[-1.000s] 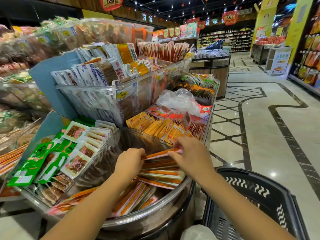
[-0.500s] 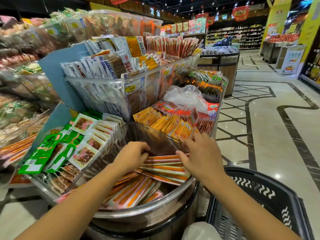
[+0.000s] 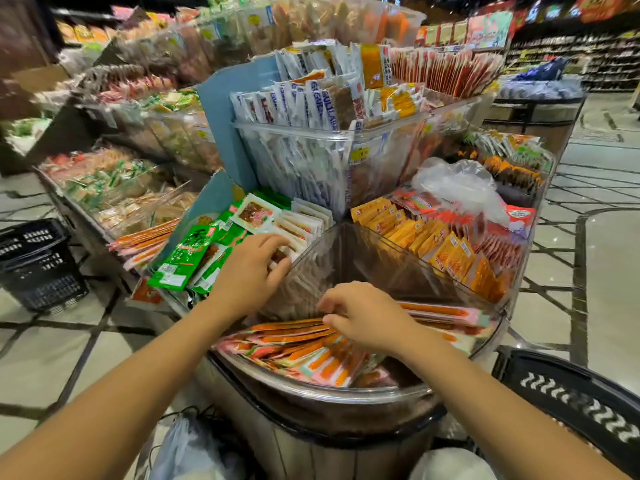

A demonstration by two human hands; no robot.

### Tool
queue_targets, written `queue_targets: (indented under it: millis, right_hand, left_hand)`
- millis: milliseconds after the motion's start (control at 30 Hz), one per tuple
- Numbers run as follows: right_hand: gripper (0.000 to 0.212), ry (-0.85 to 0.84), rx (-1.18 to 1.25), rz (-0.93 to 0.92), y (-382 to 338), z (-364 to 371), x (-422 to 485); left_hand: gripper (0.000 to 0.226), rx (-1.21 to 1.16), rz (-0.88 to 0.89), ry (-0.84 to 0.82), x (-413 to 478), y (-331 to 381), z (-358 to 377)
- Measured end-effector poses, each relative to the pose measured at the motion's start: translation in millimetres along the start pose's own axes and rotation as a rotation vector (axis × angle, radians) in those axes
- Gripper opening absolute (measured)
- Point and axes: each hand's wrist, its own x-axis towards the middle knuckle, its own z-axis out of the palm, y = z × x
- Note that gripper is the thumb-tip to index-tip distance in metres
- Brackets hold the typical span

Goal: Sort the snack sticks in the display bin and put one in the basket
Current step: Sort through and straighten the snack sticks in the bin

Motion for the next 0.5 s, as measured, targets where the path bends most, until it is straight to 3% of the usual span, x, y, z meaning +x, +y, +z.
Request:
queue_targets:
  millis: [200,500]
  right_hand:
    - [0.021,-0.181,0.060,-0.101,-13.6,29.0,18.1]
    - [0.026,-0.207,0.126,-0.149,-12.5,32.1,15.7]
  left_hand:
    - [0.038,-0.071,-0.066,-0.006,-3.7,-2.7,4.9]
    - [0.033,-0.099,-0.076,0.013,-5.1,-4.9,7.5]
